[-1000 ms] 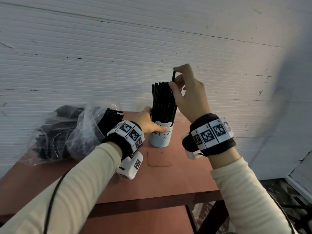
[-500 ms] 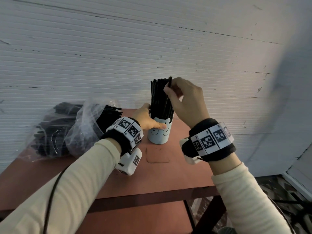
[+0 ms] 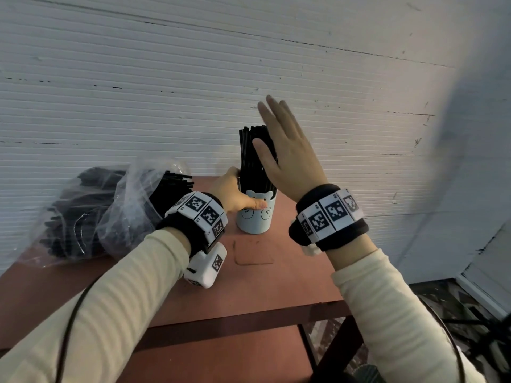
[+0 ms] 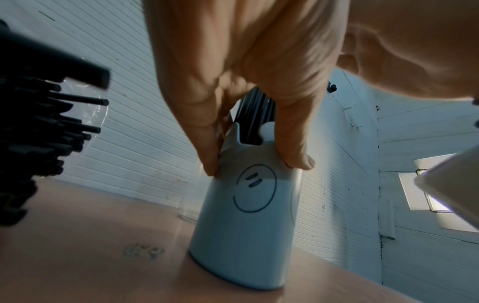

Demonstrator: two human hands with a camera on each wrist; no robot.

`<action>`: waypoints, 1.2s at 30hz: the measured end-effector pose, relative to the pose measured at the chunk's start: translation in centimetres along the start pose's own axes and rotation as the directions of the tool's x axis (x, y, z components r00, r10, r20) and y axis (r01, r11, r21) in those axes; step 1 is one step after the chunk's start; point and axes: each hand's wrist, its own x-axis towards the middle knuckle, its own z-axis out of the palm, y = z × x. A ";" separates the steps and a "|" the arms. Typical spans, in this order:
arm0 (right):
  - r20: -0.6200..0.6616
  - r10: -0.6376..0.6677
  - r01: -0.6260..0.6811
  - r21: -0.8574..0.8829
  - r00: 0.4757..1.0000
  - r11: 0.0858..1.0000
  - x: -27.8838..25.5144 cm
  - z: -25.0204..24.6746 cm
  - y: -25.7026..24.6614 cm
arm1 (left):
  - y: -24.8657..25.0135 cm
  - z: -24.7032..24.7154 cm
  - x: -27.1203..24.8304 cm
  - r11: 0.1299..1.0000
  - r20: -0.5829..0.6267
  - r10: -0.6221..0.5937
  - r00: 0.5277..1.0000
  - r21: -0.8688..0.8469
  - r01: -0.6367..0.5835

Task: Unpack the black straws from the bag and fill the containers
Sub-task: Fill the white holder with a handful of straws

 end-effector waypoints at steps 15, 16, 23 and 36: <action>0.152 0.378 -0.407 0.336 0.913 0.849 -1.6 -0.7 2.5 | 1.0 -1.4 -1.2 0.996 -0.082 -0.035 0.996 -0.090 0.027; 0.197 0.410 -0.454 0.338 0.891 0.824 -1.9 -0.5 2.8 | 1.2 -2.0 -1.5 0.994 -0.169 -0.010 0.986 -0.109 -0.009; 0.646 0.425 -0.670 0.185 0.634 0.719 -2.9 2.0 4.4 | 1.7 -9.4 -3.8 0.968 -0.556 0.126 0.822 -0.112 -0.224; 0.655 0.492 -0.814 0.385 0.573 0.436 1.0 8.3 1.4 | -6.4 -14.2 -4.0 0.985 -0.207 -0.136 0.969 0.075 0.154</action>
